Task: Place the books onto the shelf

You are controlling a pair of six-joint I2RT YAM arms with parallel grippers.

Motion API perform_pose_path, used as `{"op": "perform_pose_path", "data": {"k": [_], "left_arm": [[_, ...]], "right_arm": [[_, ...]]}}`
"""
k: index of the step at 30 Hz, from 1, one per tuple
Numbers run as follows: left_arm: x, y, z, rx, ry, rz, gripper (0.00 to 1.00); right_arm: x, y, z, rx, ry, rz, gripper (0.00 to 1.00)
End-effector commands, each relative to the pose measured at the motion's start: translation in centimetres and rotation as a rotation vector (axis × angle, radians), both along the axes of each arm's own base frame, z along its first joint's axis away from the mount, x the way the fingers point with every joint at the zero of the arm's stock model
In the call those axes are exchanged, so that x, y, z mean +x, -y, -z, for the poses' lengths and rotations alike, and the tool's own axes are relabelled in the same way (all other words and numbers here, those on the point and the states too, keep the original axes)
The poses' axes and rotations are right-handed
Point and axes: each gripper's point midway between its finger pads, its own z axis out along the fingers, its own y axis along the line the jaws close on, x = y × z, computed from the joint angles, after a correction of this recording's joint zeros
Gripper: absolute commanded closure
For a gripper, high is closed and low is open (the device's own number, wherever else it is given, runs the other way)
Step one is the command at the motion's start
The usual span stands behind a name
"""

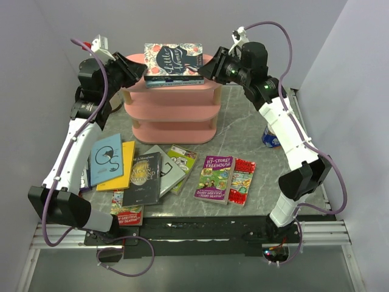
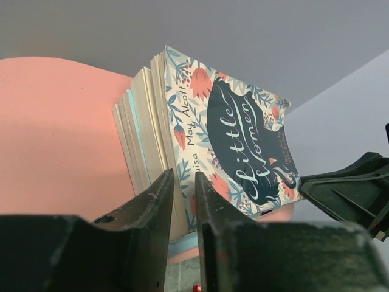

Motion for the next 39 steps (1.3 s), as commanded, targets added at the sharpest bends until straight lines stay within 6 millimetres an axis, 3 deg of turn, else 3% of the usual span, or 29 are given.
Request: {"op": "perform_pose_path", "data": {"k": [1,7,10,11,13,14,15,16,17,18,19,20,22,23,25,26,28,29,32,39], "left_arm": [[-2.3,0.5,-3.6,-0.038,0.106,0.054,0.62],[-3.0,-1.4,-3.9,-0.03,0.106,-0.026,0.27],[-3.5,-3.1,-4.2,-0.032,0.101,-0.097,0.23],[-4.3,-3.8,-4.7,-0.036,0.11,-0.126,0.23],[-5.1,-5.0,-3.9,-0.035,0.081,-0.186,0.22],[-6.4,-6.2,-4.7,-0.053,0.1,-0.244,0.21],[-6.8,-6.5,-3.0,-0.056,0.067,-0.261,0.21],[-8.4,-6.7,-3.4,-0.071,0.086,-0.265,0.2],[-8.9,-6.8,-2.5,-0.084,0.07,-0.265,0.2],[-8.9,-6.5,0.5,-0.076,0.007,-0.256,0.2],[-10.0,-6.1,1.2,-0.079,0.001,-0.228,0.17],[-10.3,-4.9,4.4,-0.069,-0.073,-0.178,0.16],[-11.7,-3.3,7.1,-0.056,-0.12,-0.118,0.16],[-12.7,-1.2,10.8,-0.034,-0.187,-0.054,0.16],[-14.6,0.5,12.7,-0.046,-0.186,0.002,0.16],[-15.9,2.6,15.4,-0.054,-0.231,0.065,0.15],[-17.3,4.2,17.2,-0.06,-0.254,0.11,0.12],[-18.5,6.0,18.9,-0.052,-0.282,0.168,0.13],[-20.3,8.7,22.4,-0.034,-0.354,0.25,0.13],[-21.3,12.4,23.8,-0.057,-0.357,0.365,0.13]], "right_arm": [[-1.2,-1.1,-3.2,0.039,0.088,-0.045,0.53],[-1.1,2.0,-3.9,0.051,0.088,0.047,0.31],[-1.7,4.4,-4.8,0.056,0.103,0.118,0.24],[-1.7,5.0,-3.3,0.045,0.076,0.146,0.23],[-4.1,7.4,-6.1,0.095,0.172,0.223,0.22],[-4.3,7.7,-1.7,0.068,0.116,0.239,0.22],[-7.2,8.7,-3.2,0.109,0.179,0.242,0.22],[-8.1,8.6,-2.4,0.128,0.19,0.234,0.22],[-8.5,8.4,1.8,0.111,0.143,0.226,0.23],[-9.9,8.4,2.3,0.119,0.152,0.209,0.23],[-10.7,7.7,4.3,0.106,0.12,0.181,0.23],[-11.2,7.2,8.4,0.07,0.045,0.165,0.25],[-12.8,6.0,12.1,0.038,-0.019,0.116,0.27],[-13.6,5.9,16.0,-0.007,-0.095,0.112,0.29],[-14.5,6.2,19.6,-0.034,-0.179,0.151,0.29],[-15.6,6.5,22.7,-0.054,-0.249,0.156,0.28],[-16.6,6.9,25.2,-0.044,-0.321,0.173,0.26],[-17.6,7.3,27.5,-0.06,-0.382,0.174,0.24],[-19.5,8.0,31.0,-0.075,-0.485,0.187,0.21],[-21.1,10.0,33.6,-0.113,-0.569,0.28,0.18]]}}
